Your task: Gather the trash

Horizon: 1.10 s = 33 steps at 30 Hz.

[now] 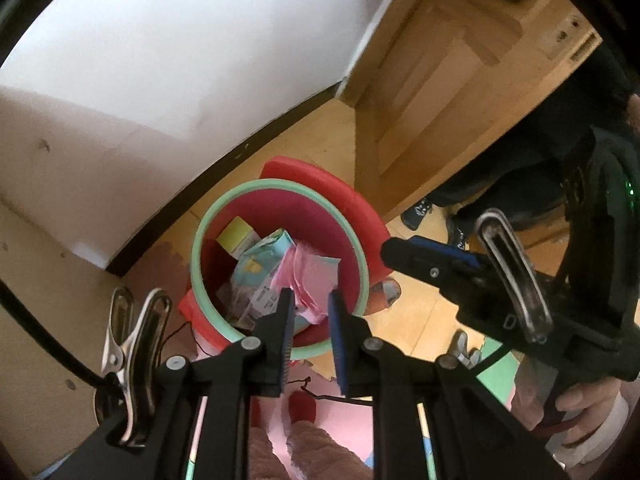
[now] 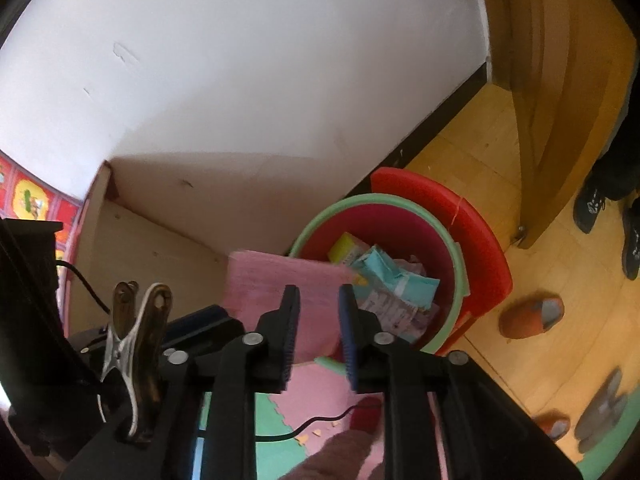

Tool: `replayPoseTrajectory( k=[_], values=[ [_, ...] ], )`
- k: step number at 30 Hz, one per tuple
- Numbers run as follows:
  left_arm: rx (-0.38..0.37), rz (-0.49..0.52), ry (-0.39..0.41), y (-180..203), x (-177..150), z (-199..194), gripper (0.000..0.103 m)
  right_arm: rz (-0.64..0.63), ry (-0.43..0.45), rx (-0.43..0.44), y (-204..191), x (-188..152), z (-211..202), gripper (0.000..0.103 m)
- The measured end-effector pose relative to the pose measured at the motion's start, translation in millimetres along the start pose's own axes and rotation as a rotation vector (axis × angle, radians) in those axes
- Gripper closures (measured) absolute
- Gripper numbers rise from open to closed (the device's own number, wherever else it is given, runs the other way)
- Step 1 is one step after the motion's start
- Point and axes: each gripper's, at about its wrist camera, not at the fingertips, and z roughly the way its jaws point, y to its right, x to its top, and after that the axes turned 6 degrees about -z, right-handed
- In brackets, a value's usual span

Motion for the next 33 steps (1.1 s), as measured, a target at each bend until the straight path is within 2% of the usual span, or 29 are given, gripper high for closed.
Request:
replayPoseTrajectory(
  k=[7, 12, 23, 33],
  values=[
    [0.036, -0.061, 0.006, 7, 0, -10, 0.083, -0.051, -0.021, -0.012, 3, 4, -3, 0.070],
    [0.086, -0.116, 0.021, 14, 1, -28, 0.079, -0.122, -0.016, -0.047, -7, 0, -19, 0.068],
    [0.158, -0.172, 0.057, 27, -3, -58, 0.066, -0.163, 0.001, -0.080, -26, -18, -61, 0.067],
    [0.187, -0.211, 0.062, 23, -6, -66, 0.066, -0.206, 0.037, -0.100, -42, -25, -79, 0.066]
  ],
)
